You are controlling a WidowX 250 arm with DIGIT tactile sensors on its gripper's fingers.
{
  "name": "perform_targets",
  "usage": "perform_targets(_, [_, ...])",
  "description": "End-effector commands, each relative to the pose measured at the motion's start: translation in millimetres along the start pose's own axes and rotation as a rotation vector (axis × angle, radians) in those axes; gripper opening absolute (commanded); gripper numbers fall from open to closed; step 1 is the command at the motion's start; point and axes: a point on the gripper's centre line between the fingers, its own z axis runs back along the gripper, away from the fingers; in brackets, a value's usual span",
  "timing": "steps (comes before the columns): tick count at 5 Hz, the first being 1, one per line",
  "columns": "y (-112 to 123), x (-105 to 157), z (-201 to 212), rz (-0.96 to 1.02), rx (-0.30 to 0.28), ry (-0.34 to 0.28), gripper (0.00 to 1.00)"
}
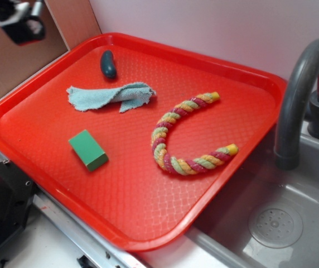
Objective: Grab the plastic pickle.
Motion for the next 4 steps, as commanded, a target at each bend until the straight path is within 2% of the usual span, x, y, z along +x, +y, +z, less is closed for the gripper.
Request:
perform_targets(1, [0, 39, -46, 0.169, -0.004, -0.149, 1.00])
perform_targets(2, [-11, 64, -75, 0.191, 0.027, -0.191, 1.00])
perform_targets(3, [-15, 83, -99, 0.234, 0.075, -0.205, 1.00])
perform_targets(4, [-18, 104, -120, 0.258, 0.092, -0.211, 1.00])
